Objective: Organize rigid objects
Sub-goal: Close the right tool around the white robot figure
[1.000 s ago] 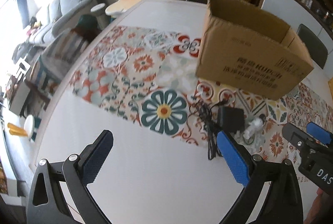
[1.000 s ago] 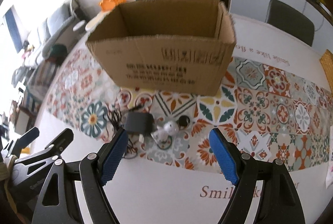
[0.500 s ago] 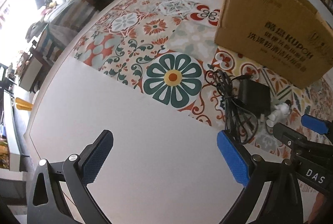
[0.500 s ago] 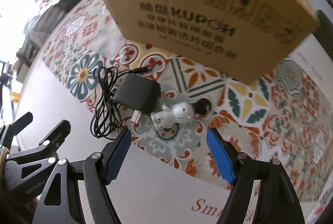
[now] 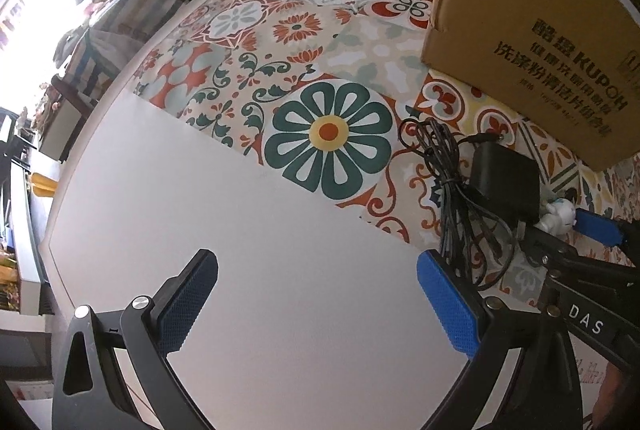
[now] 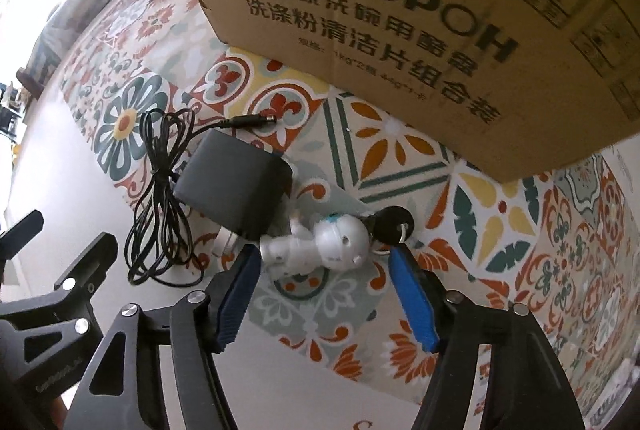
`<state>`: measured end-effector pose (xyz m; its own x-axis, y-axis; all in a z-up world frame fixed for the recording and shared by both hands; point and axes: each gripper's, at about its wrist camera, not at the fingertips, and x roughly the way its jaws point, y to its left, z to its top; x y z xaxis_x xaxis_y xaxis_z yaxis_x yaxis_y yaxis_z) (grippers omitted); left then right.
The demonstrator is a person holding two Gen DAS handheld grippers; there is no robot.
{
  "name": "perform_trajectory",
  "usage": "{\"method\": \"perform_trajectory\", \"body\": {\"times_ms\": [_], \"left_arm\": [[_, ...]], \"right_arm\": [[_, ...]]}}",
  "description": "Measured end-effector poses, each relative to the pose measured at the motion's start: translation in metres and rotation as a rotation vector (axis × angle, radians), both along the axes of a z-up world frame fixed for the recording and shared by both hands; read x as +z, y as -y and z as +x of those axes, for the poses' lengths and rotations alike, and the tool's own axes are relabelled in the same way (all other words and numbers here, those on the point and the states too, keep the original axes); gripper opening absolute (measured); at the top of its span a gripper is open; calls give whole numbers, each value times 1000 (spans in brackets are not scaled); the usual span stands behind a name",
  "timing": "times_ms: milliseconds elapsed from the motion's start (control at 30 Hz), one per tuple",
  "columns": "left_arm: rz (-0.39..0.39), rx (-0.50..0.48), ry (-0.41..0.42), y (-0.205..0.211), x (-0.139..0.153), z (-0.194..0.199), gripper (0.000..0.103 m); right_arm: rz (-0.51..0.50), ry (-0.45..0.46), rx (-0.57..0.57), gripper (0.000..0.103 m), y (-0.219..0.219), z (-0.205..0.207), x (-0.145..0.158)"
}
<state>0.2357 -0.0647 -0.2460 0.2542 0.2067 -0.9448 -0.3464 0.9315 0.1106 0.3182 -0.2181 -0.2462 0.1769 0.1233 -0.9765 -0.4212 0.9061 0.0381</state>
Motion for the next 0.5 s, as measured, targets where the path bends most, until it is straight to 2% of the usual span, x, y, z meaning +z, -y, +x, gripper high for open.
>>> {"method": "perform_trajectory", "body": {"times_ms": [200, 500], "left_arm": [[7, -7, 1, 0, -2, 1, 102], [24, -95, 66, 13, 7, 1, 102]], "right_arm": [[-1, 10, 16, 56, -12, 11, -10], [72, 50, -55, 55, 9, -7, -2]]}}
